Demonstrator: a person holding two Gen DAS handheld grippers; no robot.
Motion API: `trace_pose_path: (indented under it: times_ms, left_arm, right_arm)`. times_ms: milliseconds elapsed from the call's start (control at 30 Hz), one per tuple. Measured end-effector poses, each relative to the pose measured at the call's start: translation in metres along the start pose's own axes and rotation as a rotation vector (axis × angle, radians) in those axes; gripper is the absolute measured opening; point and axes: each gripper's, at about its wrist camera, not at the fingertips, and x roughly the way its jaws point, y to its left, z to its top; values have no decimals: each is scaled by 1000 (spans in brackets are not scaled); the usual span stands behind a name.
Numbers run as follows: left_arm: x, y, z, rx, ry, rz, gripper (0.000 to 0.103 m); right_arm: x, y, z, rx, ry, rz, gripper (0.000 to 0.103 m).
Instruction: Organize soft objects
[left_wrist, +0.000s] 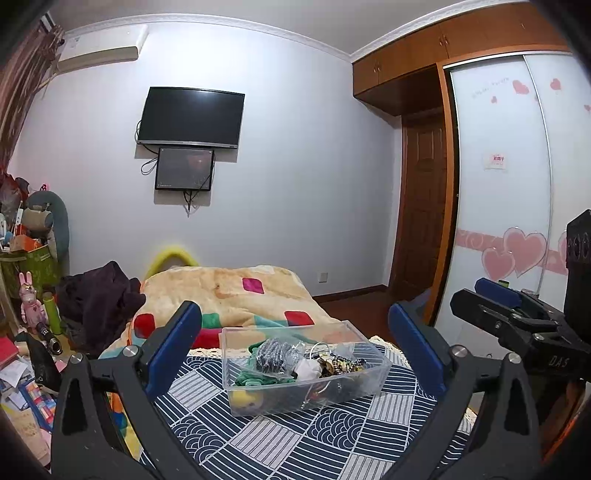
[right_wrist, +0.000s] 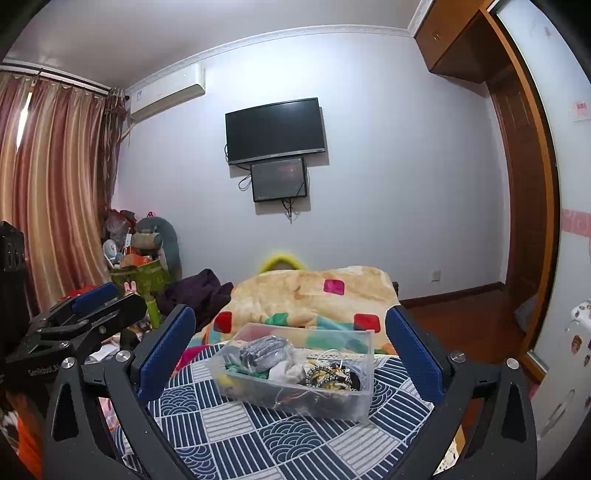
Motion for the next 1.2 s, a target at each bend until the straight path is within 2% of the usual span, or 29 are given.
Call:
trace_pose_path:
  times_ms: [267,1200]
  left_arm:
    - [-4,-6,-3,27,-11,3,103]
    - [-2,-6,-3,16,9,-24,103]
  right_arm:
    - [0,1,-1,-1,3,6,103]
    - [-2,2,-1,9,13,10,103]
